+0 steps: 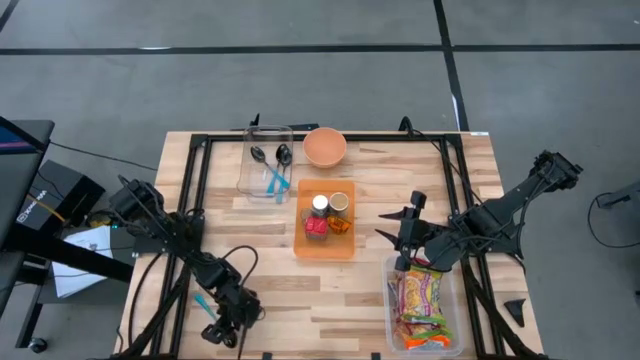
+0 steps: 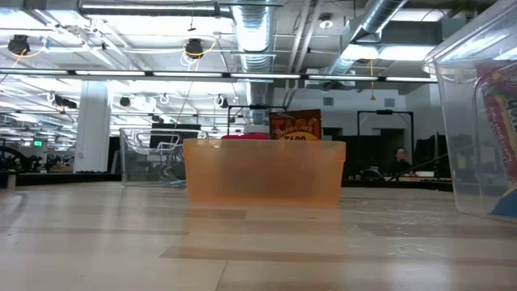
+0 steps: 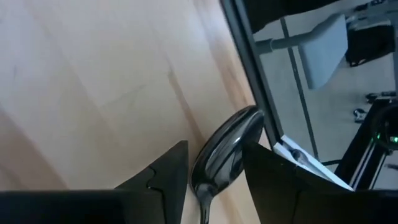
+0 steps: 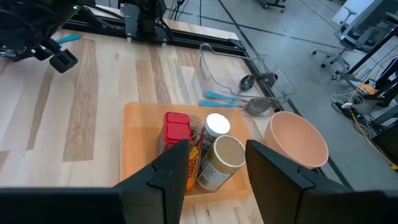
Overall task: Pick & Place Food Item
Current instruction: Put the blue spoon into the transparent bin
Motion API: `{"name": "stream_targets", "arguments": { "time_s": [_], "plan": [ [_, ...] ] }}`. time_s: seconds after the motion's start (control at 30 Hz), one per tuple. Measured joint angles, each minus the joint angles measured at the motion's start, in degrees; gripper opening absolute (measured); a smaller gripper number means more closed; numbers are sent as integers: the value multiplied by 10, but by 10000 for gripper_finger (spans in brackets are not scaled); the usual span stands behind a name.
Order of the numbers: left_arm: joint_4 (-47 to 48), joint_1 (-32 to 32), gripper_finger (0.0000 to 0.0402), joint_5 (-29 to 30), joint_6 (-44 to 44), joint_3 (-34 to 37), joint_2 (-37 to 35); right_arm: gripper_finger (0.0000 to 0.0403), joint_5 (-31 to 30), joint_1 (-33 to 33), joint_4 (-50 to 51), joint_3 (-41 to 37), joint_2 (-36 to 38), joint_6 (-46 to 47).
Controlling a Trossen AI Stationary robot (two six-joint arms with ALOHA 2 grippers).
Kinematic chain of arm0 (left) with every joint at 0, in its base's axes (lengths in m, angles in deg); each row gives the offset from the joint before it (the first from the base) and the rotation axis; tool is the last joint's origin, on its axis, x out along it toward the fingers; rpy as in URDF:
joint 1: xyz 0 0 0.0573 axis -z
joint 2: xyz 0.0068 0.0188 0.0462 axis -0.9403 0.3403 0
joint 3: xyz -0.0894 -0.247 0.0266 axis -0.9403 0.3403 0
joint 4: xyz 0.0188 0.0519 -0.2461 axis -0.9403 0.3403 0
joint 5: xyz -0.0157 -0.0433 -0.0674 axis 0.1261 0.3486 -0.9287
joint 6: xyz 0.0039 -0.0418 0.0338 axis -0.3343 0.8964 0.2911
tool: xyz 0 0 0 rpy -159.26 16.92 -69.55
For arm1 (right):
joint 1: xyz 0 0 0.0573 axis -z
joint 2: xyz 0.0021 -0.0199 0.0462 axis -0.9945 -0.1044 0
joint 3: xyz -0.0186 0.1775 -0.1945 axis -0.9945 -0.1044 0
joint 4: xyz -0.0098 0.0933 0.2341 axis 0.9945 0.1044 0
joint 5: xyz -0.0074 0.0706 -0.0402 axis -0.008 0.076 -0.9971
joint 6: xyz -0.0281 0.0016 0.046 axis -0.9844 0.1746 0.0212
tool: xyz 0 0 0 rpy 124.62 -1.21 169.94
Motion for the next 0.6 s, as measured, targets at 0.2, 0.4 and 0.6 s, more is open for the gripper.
{"name": "stream_targets", "arguments": {
  "time_s": [0.2,0.4,0.6],
  "plan": [
    [-21,-9,134,-1,-17,0,0,154,10,0,0,0,0,0],
    [-21,-11,131,0,-31,0,0,154,10,0,2,0,0,0],
    [-20,-1,131,0,-31,0,1,154,10,0,2,0,0,0]
  ]
}}
